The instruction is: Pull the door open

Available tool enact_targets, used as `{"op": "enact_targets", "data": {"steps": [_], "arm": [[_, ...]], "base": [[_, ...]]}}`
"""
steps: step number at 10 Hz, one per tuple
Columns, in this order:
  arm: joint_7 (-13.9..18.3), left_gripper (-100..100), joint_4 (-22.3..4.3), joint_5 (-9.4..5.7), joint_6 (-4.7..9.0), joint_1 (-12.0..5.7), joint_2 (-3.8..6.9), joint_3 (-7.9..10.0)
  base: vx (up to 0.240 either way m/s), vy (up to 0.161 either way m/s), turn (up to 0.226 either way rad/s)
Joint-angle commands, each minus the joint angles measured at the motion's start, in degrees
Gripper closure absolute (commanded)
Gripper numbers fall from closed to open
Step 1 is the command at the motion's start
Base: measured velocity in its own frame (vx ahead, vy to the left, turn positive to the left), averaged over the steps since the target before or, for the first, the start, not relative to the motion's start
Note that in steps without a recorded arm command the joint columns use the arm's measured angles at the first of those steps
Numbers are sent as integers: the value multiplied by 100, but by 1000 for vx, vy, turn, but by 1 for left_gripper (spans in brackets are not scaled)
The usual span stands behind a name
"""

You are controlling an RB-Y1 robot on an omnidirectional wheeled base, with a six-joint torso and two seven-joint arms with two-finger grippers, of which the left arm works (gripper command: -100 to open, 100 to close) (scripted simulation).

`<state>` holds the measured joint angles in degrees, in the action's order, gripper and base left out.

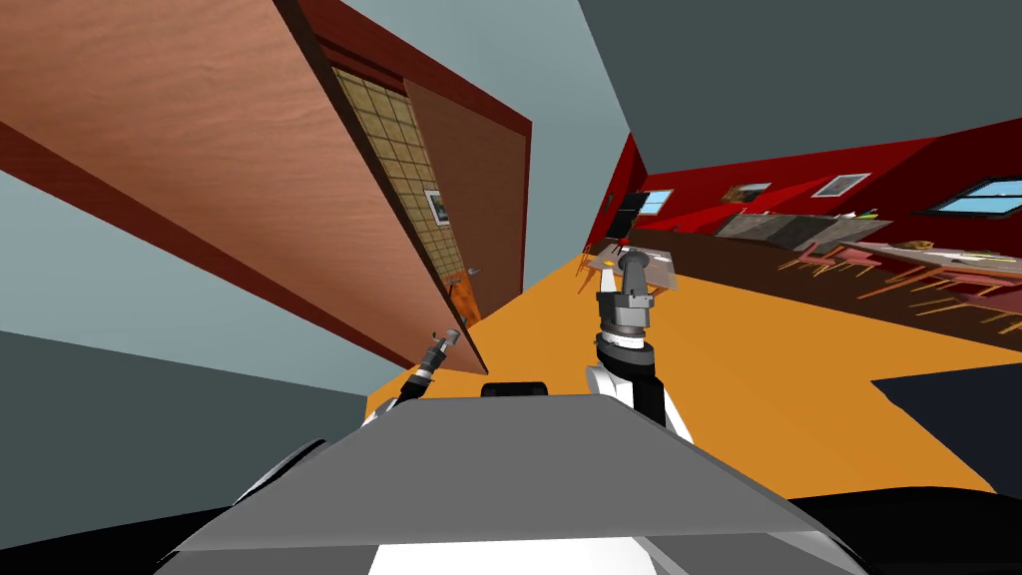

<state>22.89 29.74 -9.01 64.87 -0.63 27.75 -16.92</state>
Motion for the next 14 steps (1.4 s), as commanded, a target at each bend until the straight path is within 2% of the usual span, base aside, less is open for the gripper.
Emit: {"op": "enact_targets", "data": {"steps": [1,5,6,7,8,9,12,14], "arm": [[11,100,-65,105,-13,-46,-85,-16],[55,100,-281,355,-52,-326,-216,94],[55,100,-281,355,-52,-326,-216,94],[55,100,-626,355,-52,-326,-216,94],[55,100,-281,355,-52,-326,-216,94],[75,100,-379,469,-70,-453,-276,144],[75,100,-379,469,-70,-453,-276,144],[92,100,-466,570,-85,-566,-329,188]], "base": [[-224,27,-87],[-228,75,-112],[-136,80,-42],[-53,21,-11],[-8,-11,41],[-132,83,-115],[-75,57,-43],[-102,89,-87]]}}
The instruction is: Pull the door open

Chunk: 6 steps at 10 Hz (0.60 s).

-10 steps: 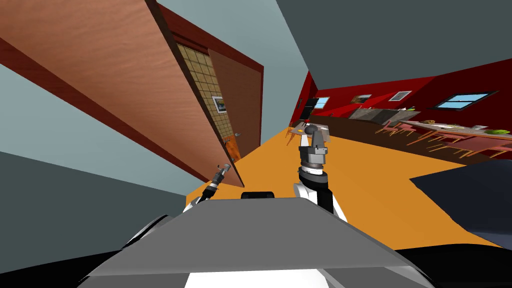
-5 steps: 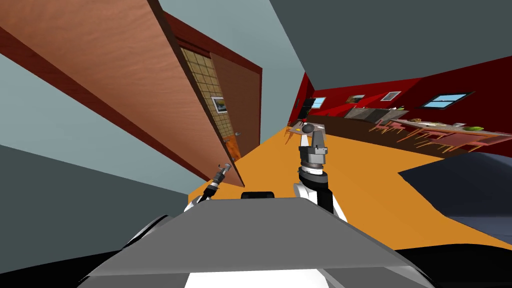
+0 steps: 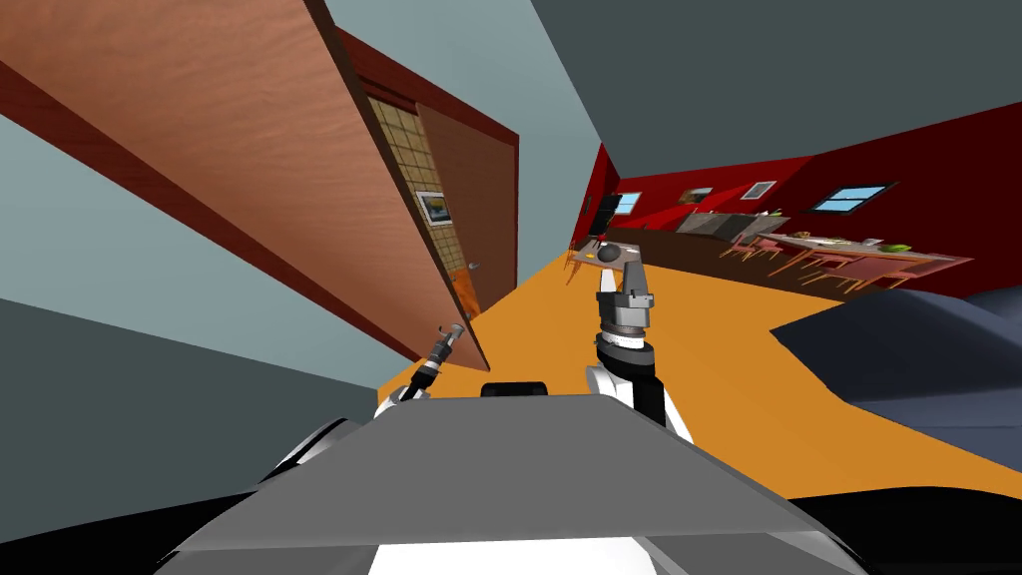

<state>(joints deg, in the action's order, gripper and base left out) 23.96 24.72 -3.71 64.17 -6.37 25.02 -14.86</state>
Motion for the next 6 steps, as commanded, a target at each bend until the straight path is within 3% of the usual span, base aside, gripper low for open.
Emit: {"op": "enact_targets", "data": {"steps": [1,5,6], "arm": [[-7,100,0,82,-22,-38,-78,1],[-2,100,-21,151,-59,-83,-141,-2],[37,100,-67,165,136,22,-82,-49]], "base": [[-103,116,-81],[-63,87,-46],[-26,8,-79]]}}
